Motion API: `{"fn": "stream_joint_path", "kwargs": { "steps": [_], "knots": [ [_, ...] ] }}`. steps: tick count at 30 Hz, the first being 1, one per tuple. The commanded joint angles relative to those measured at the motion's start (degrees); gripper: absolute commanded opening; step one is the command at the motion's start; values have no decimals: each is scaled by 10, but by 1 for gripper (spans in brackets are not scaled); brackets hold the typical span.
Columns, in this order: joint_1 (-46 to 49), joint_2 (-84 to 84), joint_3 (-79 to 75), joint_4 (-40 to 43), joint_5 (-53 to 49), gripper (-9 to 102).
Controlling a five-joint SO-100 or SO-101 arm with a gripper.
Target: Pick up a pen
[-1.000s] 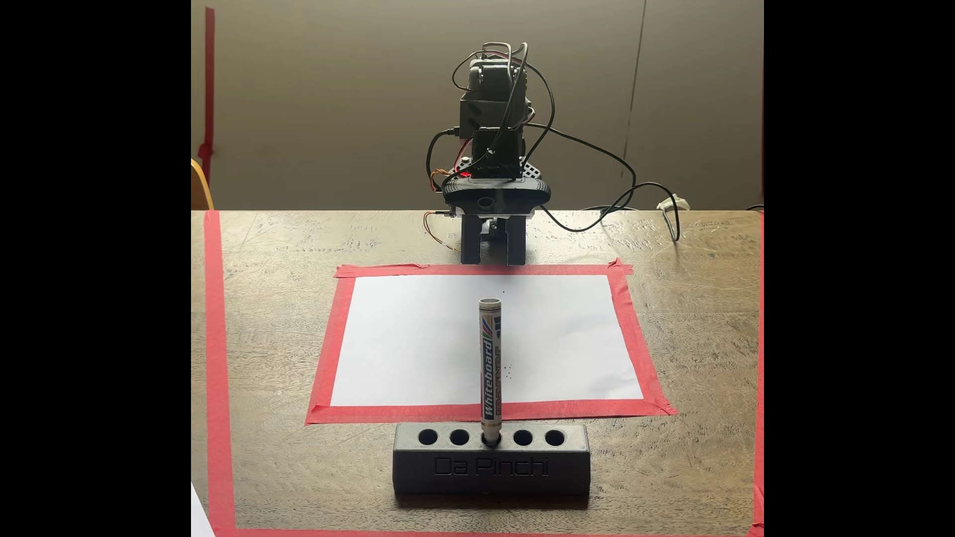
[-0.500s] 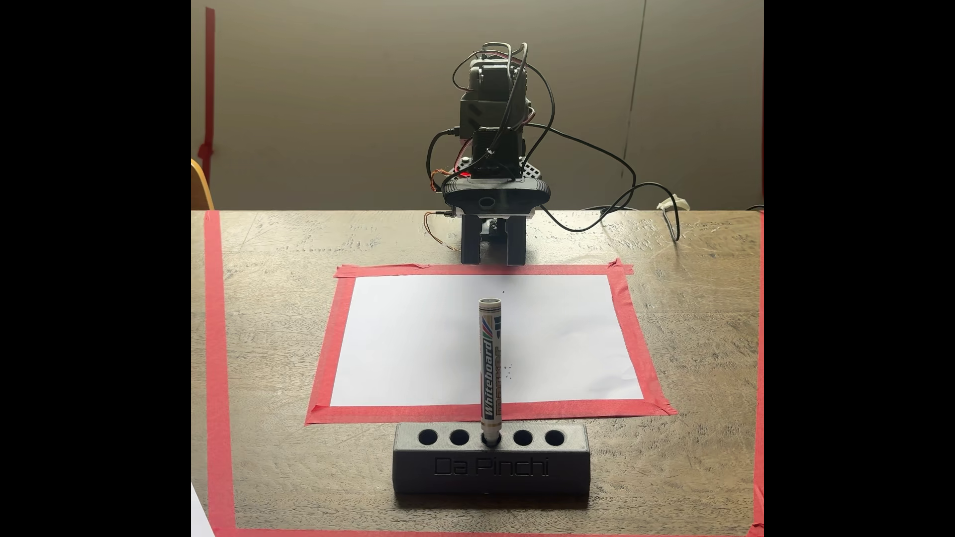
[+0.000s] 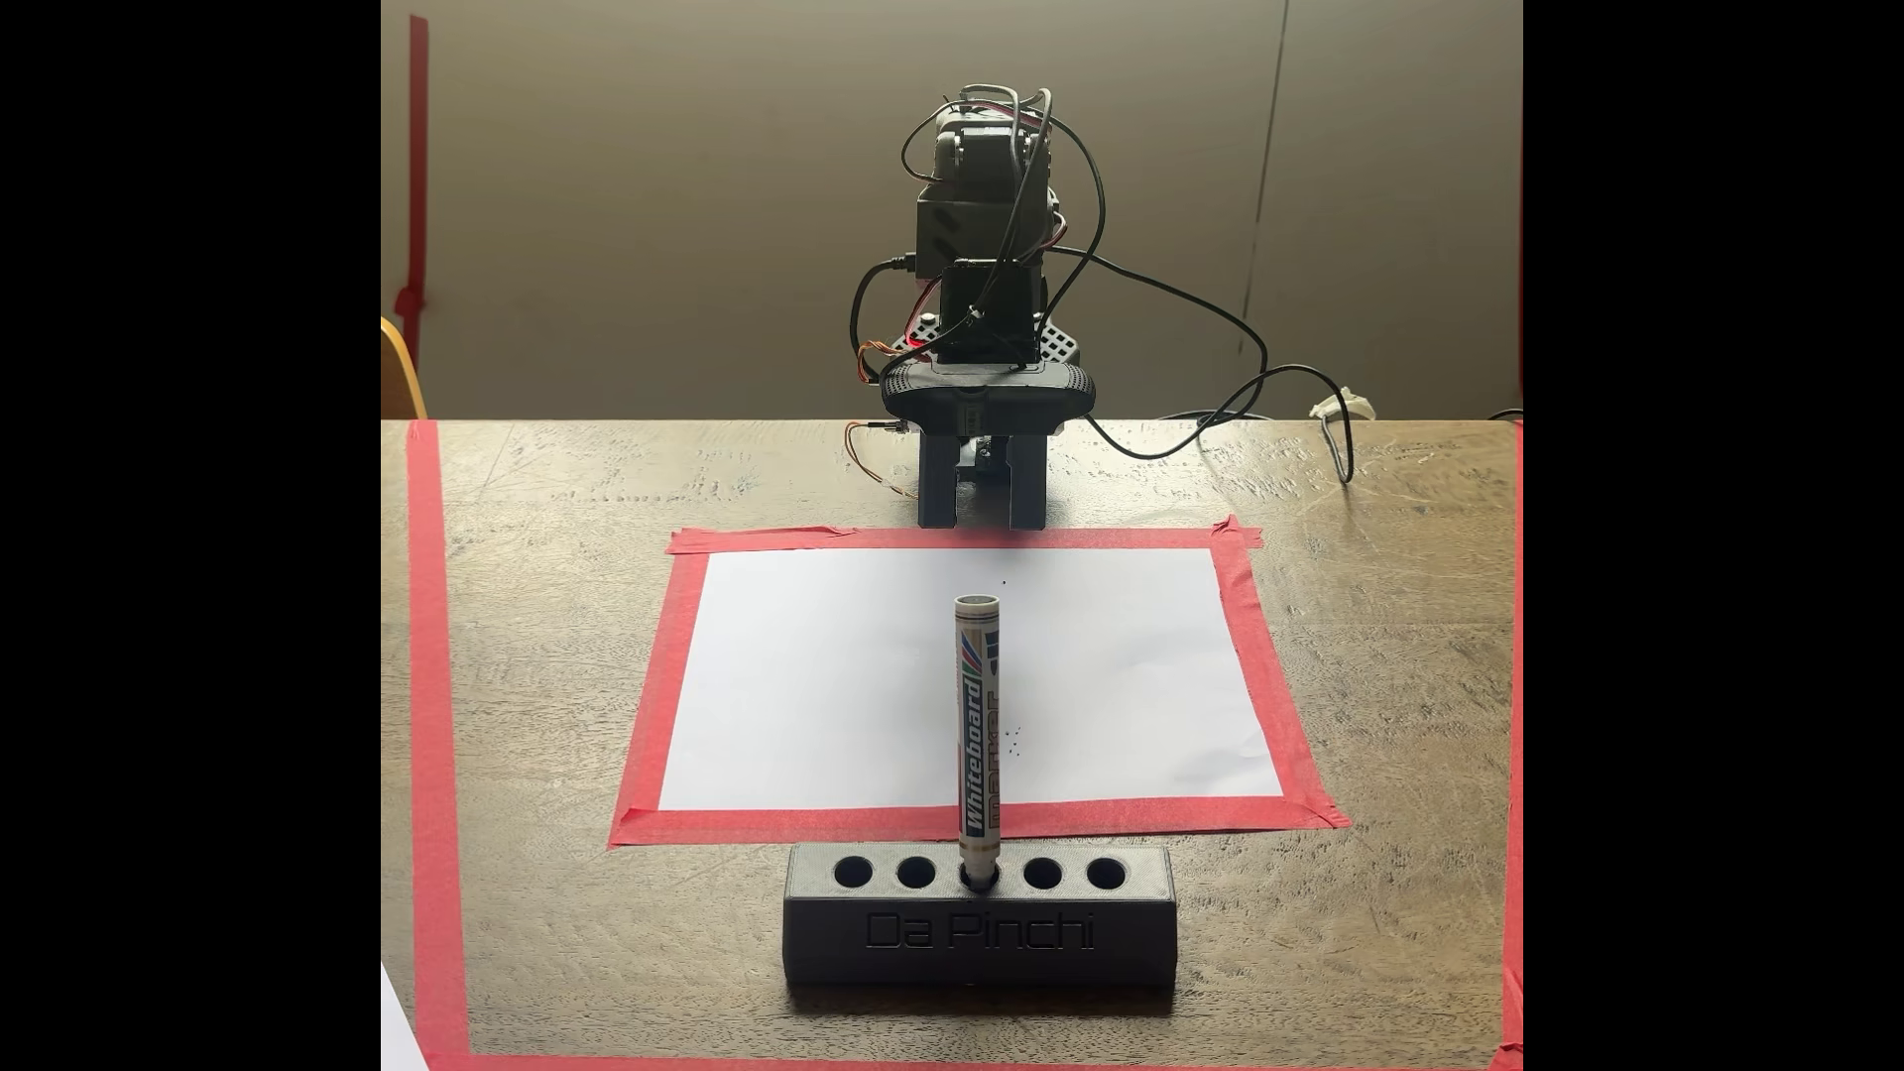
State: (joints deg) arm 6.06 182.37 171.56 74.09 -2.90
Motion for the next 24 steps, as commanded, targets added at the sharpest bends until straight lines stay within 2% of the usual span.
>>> {"fn": "stream_joint_path", "kwargs": {
  "steps": [1, 11, 24],
  "knots": [
    [3, -79, -98, -63, -4, 98],
    [3, -315, -396, -71, -4, 98],
    [-4, -613, -690, -88, 0, 98]
  ]
}}
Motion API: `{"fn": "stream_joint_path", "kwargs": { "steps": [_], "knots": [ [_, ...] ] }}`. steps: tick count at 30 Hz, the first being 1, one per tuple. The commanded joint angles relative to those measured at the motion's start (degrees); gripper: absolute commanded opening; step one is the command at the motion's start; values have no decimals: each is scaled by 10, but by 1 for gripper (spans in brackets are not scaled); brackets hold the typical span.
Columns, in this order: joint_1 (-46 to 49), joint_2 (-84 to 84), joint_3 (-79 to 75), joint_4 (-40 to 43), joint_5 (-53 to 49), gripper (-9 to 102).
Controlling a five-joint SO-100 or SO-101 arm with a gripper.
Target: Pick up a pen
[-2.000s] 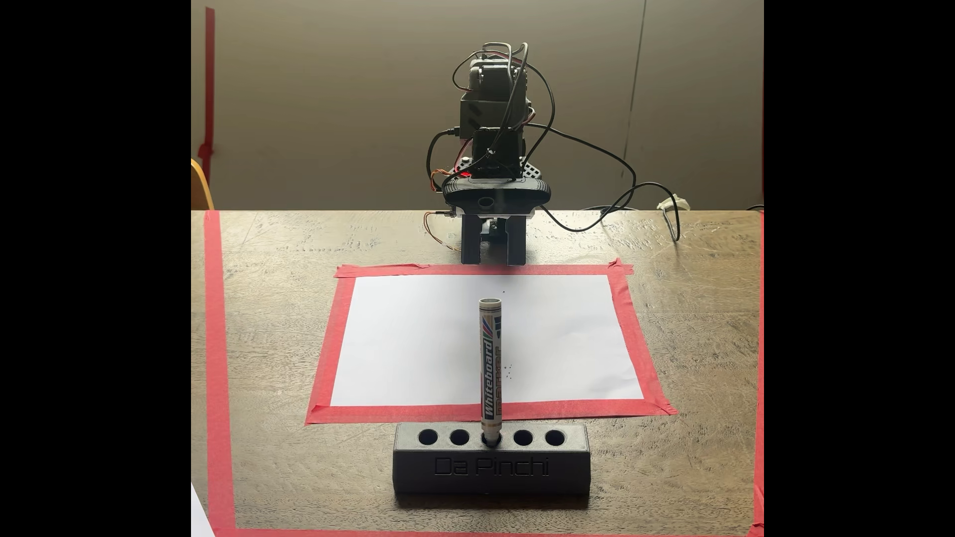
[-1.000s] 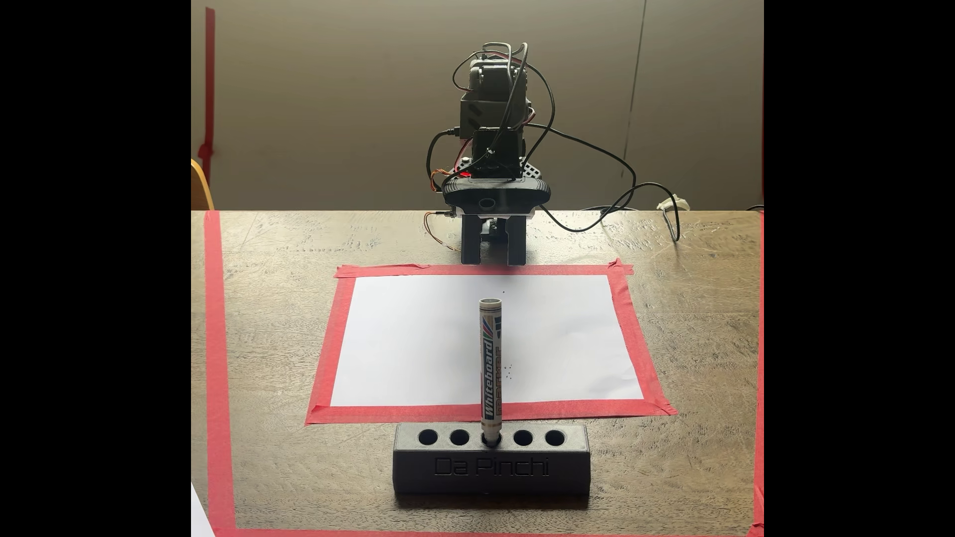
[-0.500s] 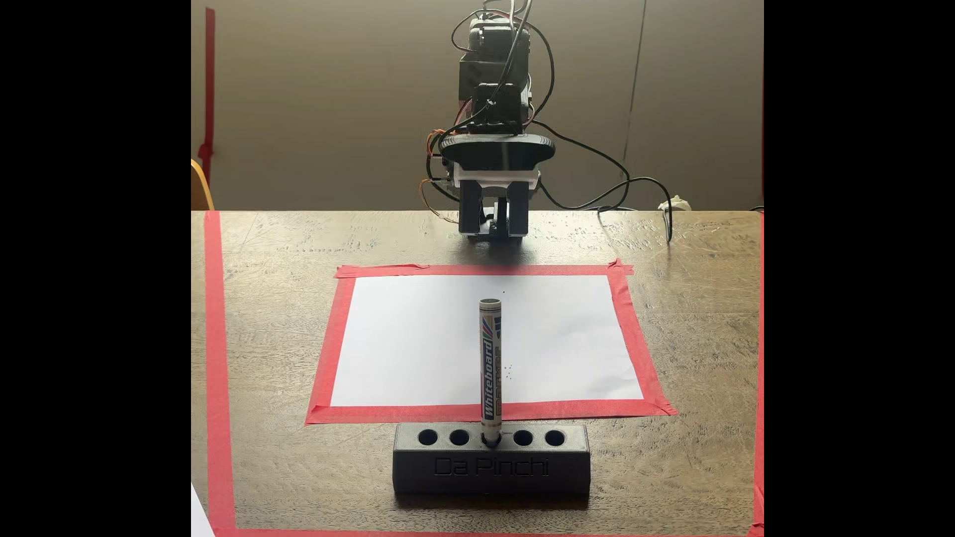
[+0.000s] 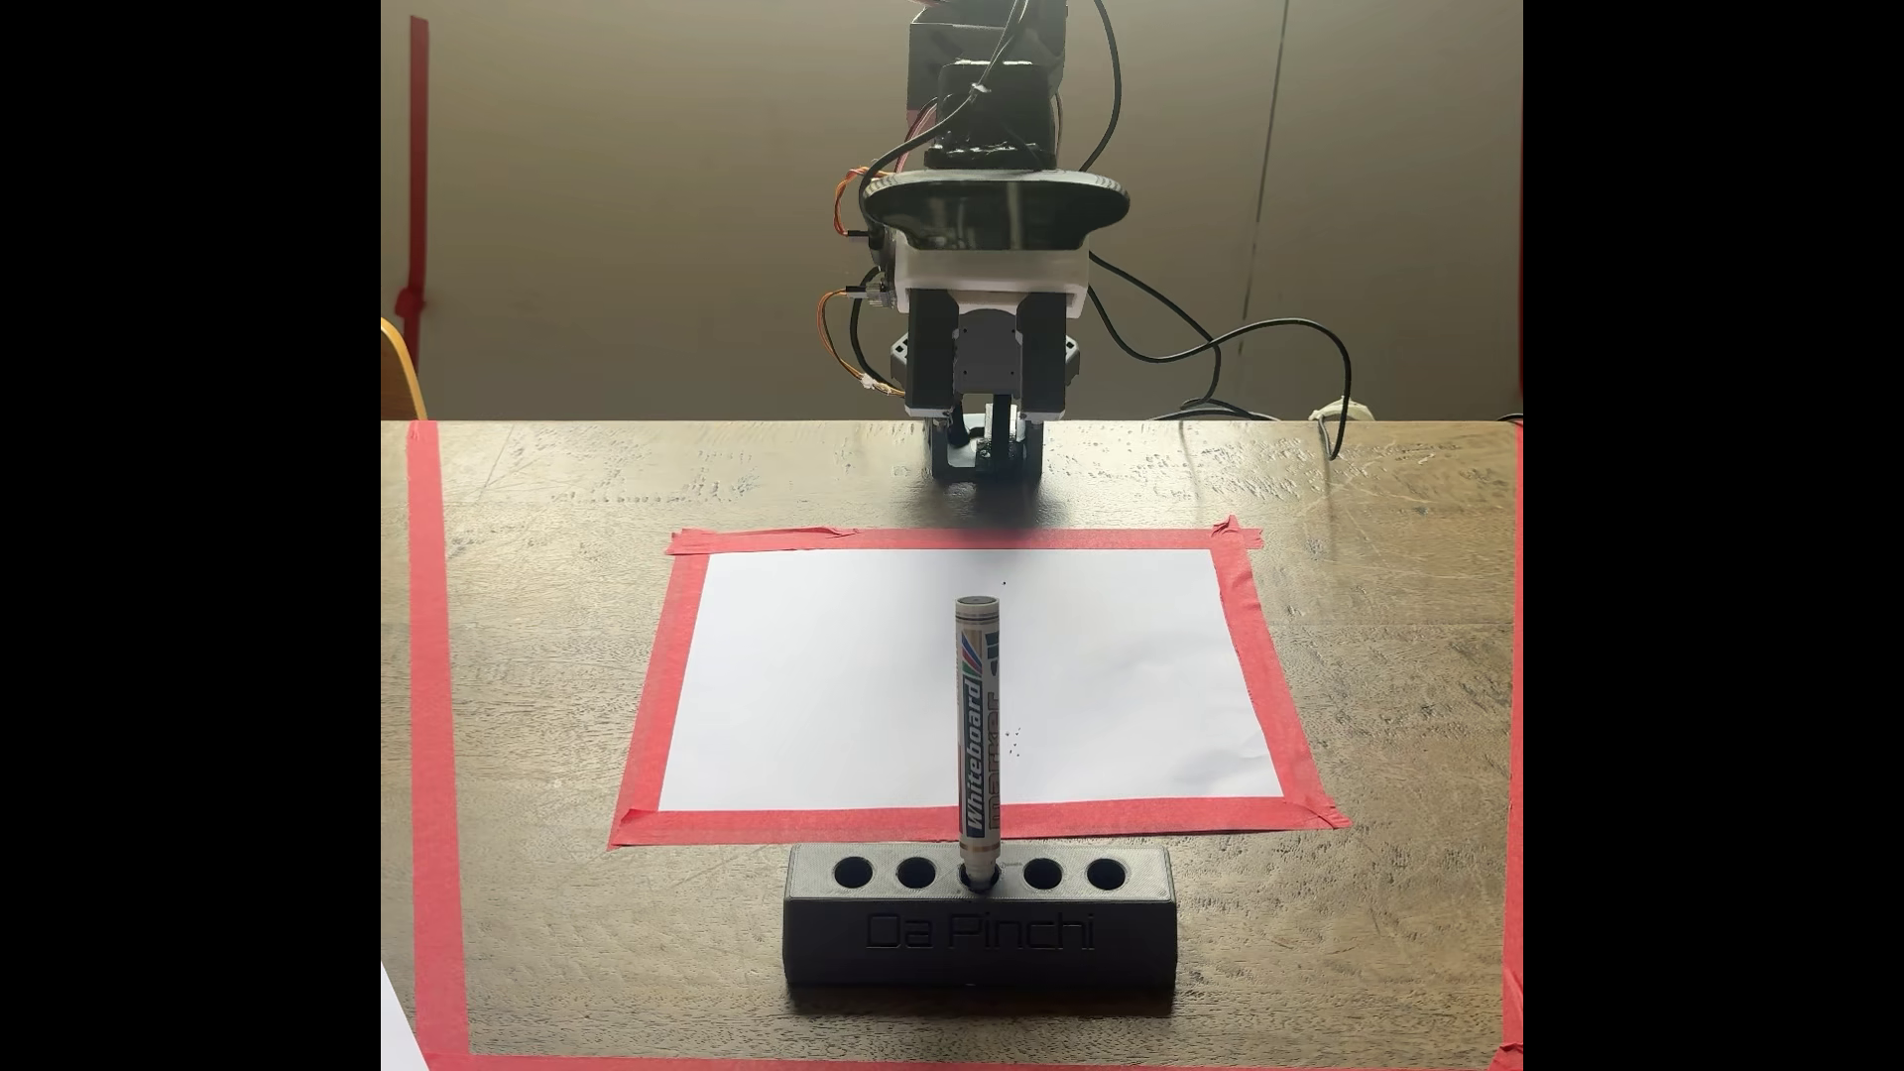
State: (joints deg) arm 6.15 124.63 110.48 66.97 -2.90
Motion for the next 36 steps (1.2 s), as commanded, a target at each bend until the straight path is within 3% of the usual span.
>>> {"fn": "stream_joint_path", "kwargs": {
  "steps": [1, 17, 36],
  "knots": [
    [-5, -58, -98, -17, -1, 98],
    [-15, -332, -344, -18, -4, 98],
    [-9, -389, -354, -51, 0, 98]
  ]
}}
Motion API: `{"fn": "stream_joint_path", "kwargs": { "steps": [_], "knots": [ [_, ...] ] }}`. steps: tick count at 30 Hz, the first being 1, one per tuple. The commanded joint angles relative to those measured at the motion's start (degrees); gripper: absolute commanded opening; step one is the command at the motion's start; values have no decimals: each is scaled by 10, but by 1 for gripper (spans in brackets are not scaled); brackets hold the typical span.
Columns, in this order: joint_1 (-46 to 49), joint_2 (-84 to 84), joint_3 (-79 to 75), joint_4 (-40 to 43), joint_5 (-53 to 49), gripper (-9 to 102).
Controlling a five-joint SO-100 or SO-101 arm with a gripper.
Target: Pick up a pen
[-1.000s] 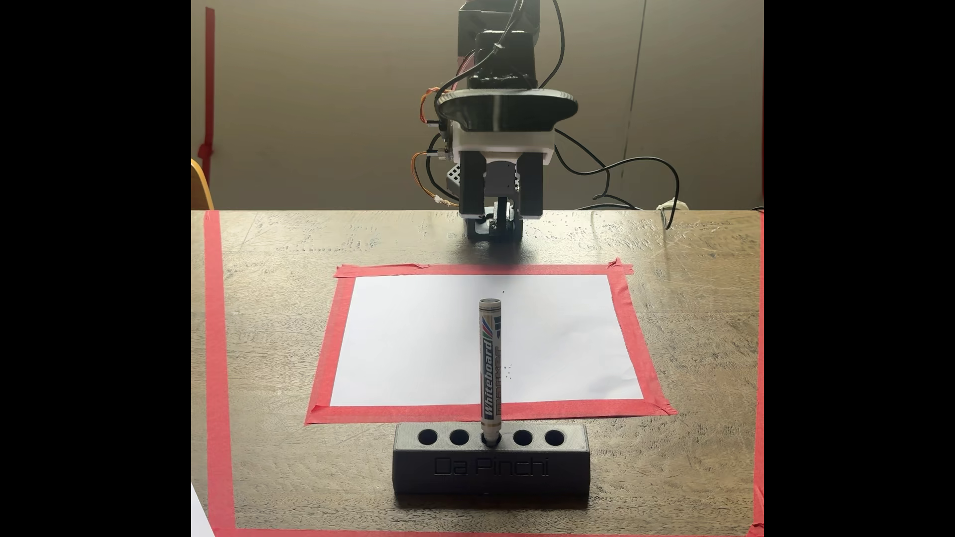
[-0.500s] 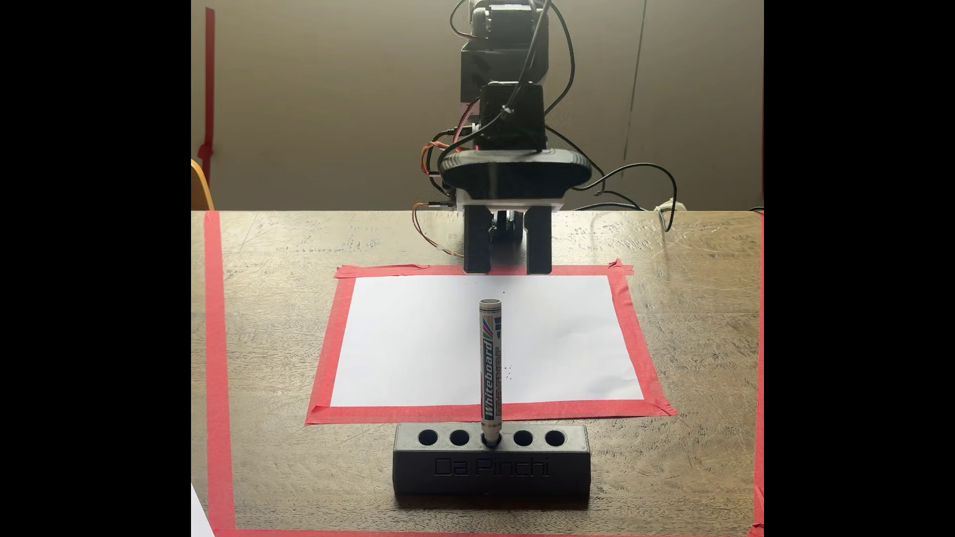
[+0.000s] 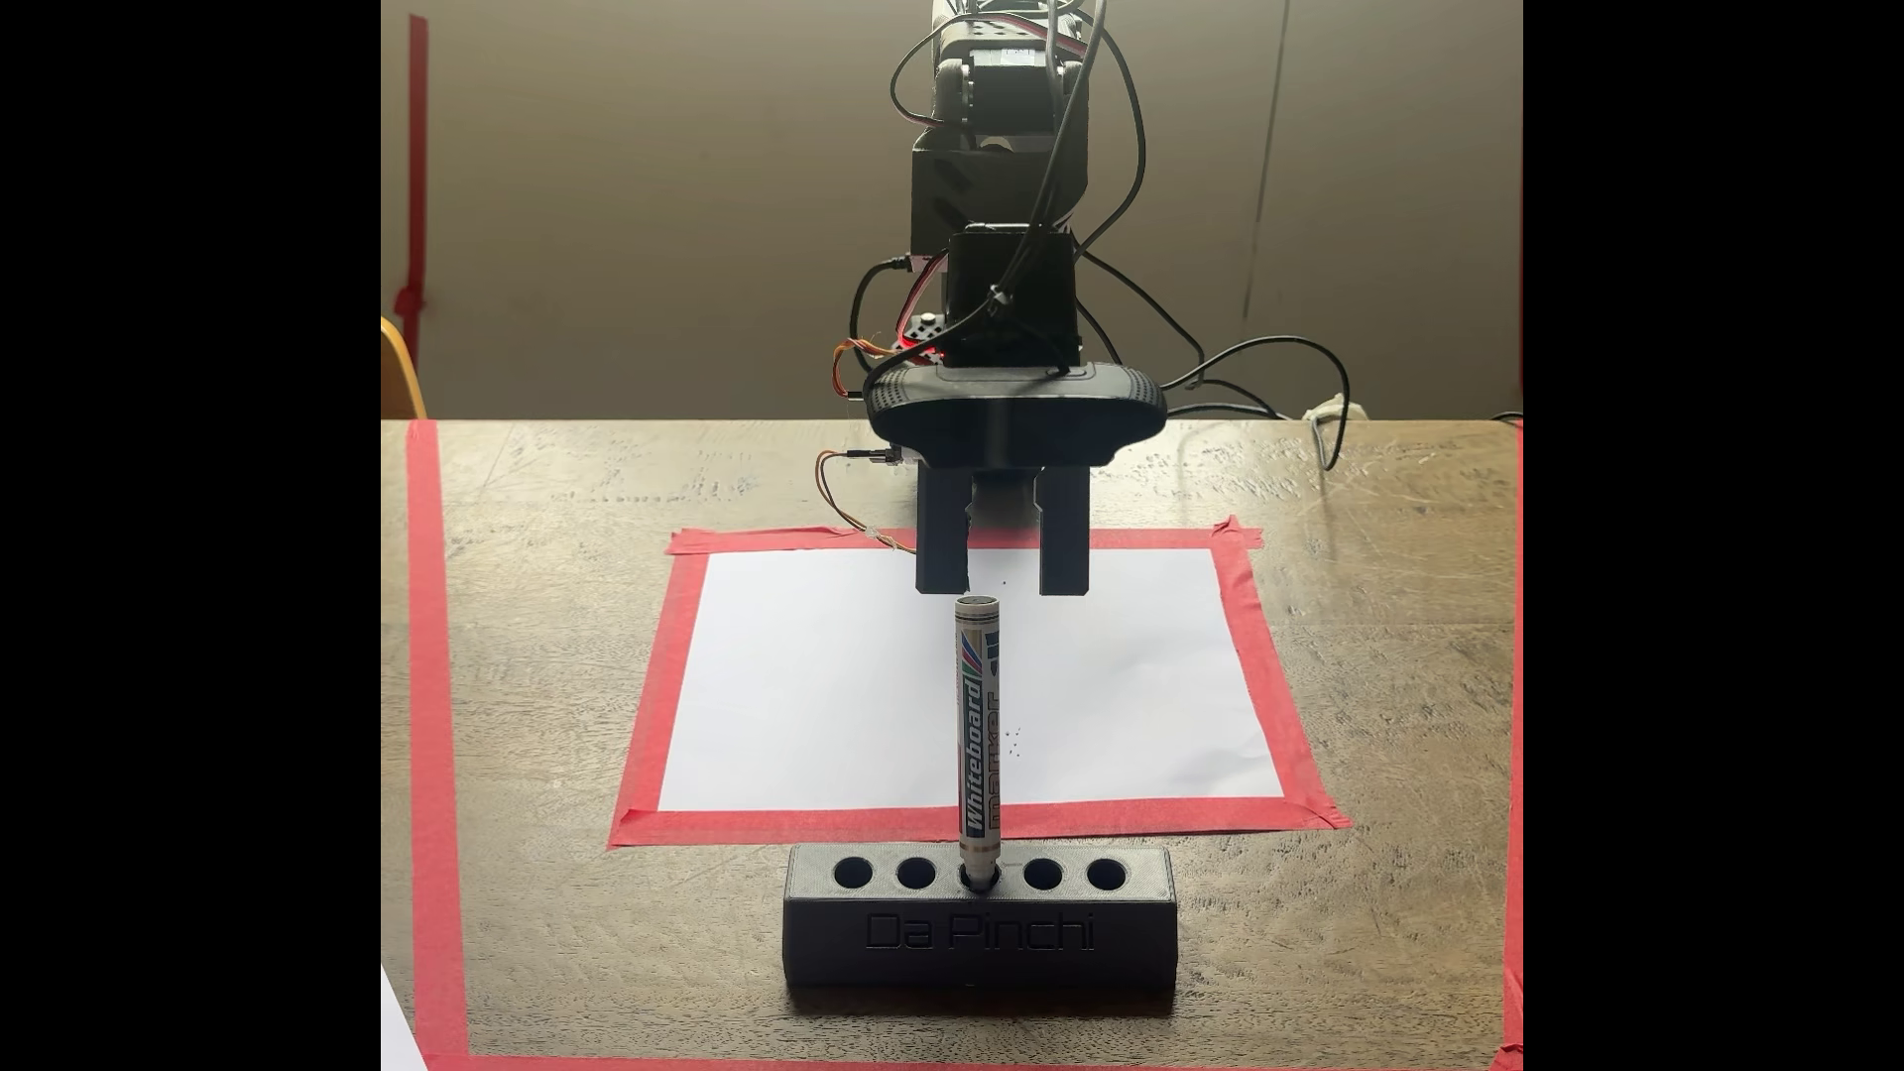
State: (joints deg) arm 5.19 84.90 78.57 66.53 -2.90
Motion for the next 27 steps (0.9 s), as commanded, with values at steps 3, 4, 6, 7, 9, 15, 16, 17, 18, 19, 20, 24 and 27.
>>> {"fn": "stream_joint_path", "kwargs": {
  "steps": [3, 4, 6, 7, 9, 15, 16, 17, 18, 19, 20, 24, 27],
  "knots": [
    [4, -16, -40, -47, 3, 98],
    [11, -22, -41, -47, 3, 98],
    [18, -28, -43, -47, 4, 98],
    [20, -31, -43, -48, 4, 98],
    [22, -32, -42, -47, 4, 98],
    [33, -33, -37, -47, 3, 98],
    [33, -33, -36, -45, 4, 98],
    [33, -33, -36, -43, 4, 98],
    [33, -33, -36, -43, 4, 98],
    [32, -33, -36, -41, 4, 98],
    [32, -33, -35, -40, 4, 98],
    [33, -31, -9, -33, 4, 98],
    [31, -30, 12, -39, 4, 98]
  ]
}}
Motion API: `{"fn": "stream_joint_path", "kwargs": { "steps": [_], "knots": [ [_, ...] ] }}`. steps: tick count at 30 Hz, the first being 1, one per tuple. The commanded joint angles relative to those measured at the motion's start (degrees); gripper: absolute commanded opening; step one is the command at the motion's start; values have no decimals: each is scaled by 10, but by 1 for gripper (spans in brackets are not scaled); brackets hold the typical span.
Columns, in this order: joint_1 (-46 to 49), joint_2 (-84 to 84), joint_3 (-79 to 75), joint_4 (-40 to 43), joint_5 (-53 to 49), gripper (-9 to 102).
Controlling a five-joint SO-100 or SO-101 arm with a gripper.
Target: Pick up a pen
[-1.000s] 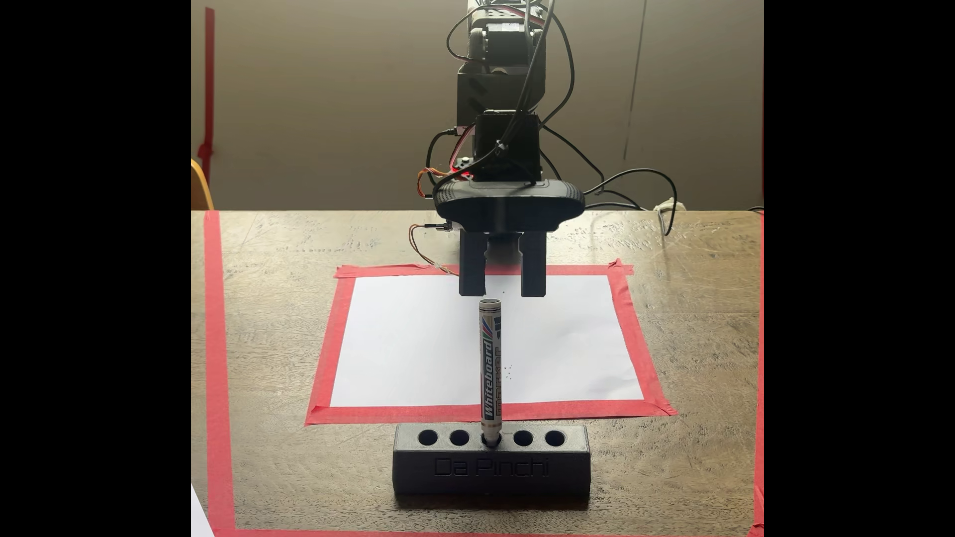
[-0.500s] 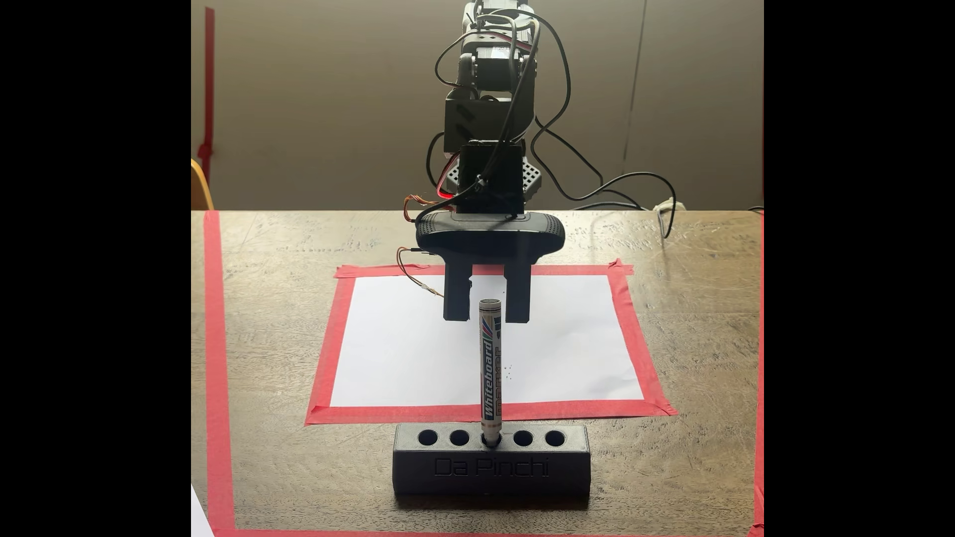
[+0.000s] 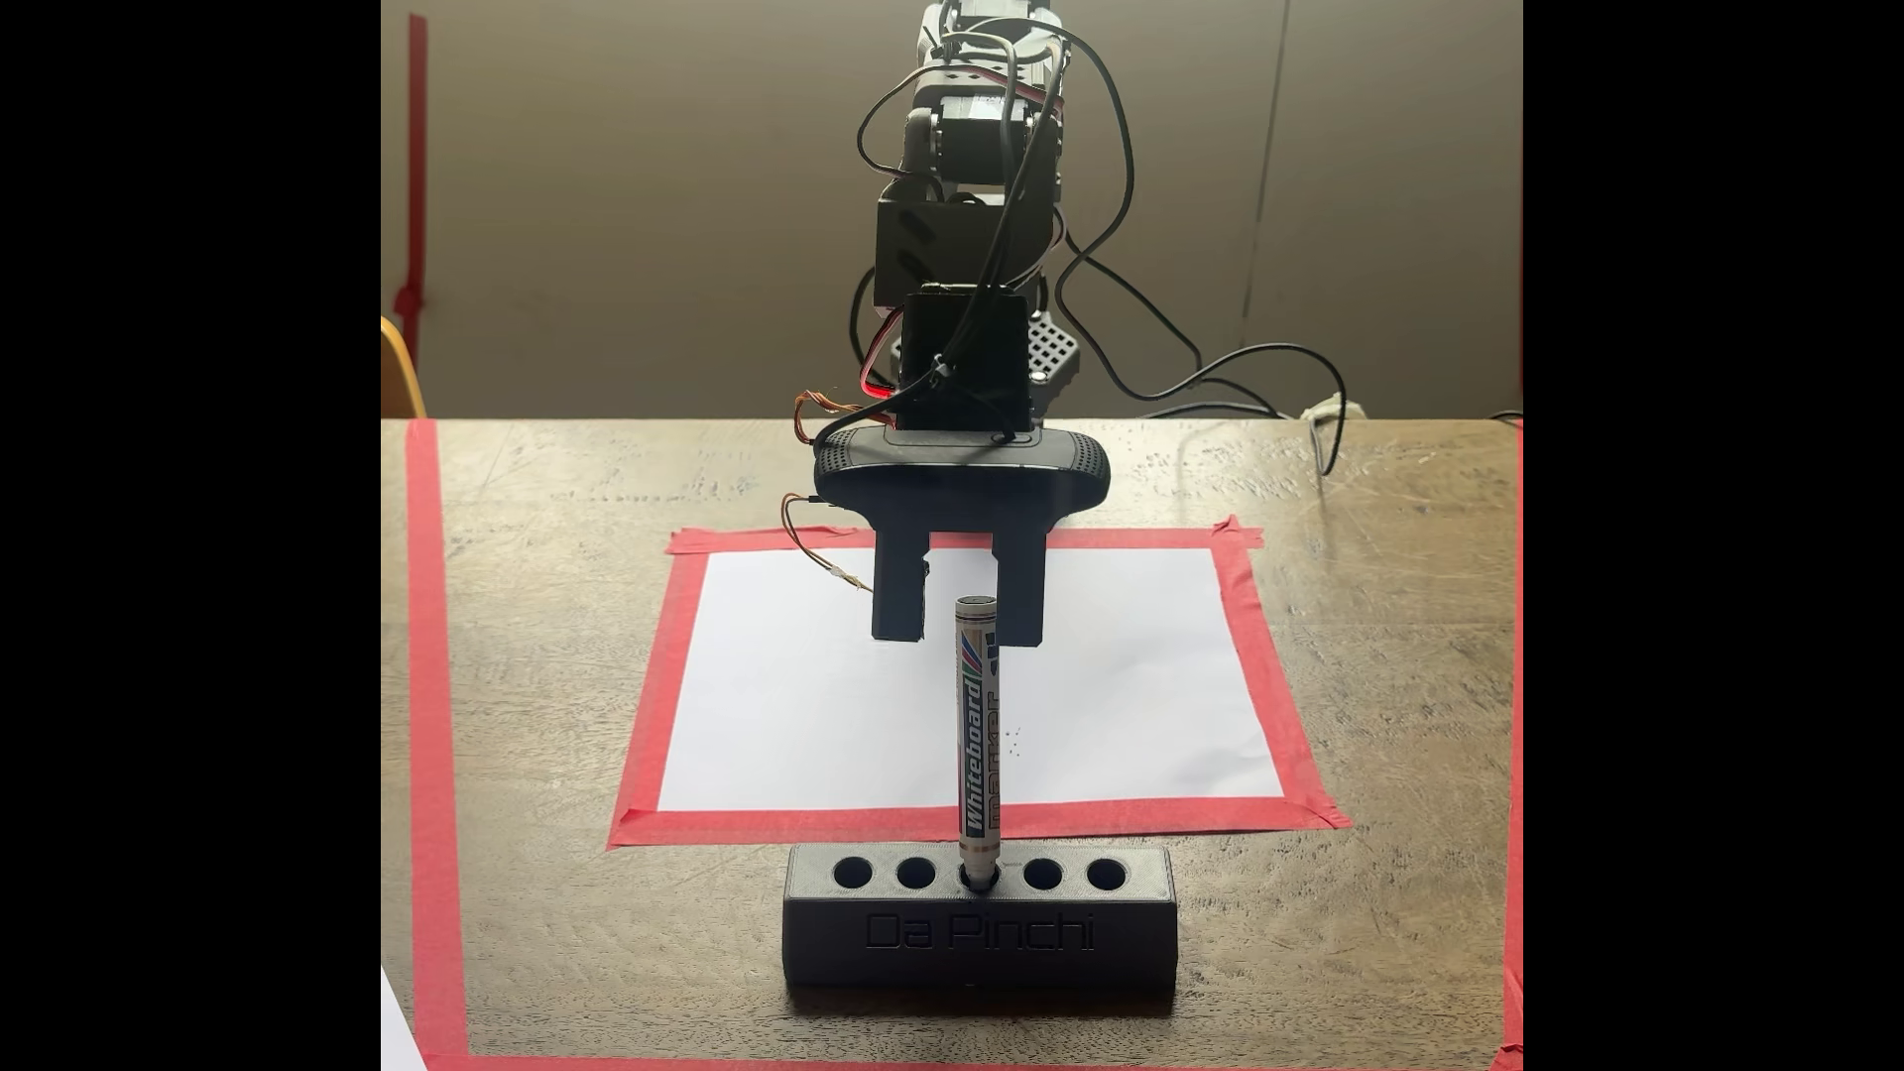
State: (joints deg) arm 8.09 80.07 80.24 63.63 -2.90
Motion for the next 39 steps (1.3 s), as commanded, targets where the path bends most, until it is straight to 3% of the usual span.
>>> {"fn": "stream_joint_path", "kwargs": {
  "steps": [1, 19, 39],
  "knots": [
    [0, 18, -1, -10, 4, 98],
    [2, 74, 60, -8, 17, 98],
    [-3, 77, 13, -10, 11, 98]
  ]
}}
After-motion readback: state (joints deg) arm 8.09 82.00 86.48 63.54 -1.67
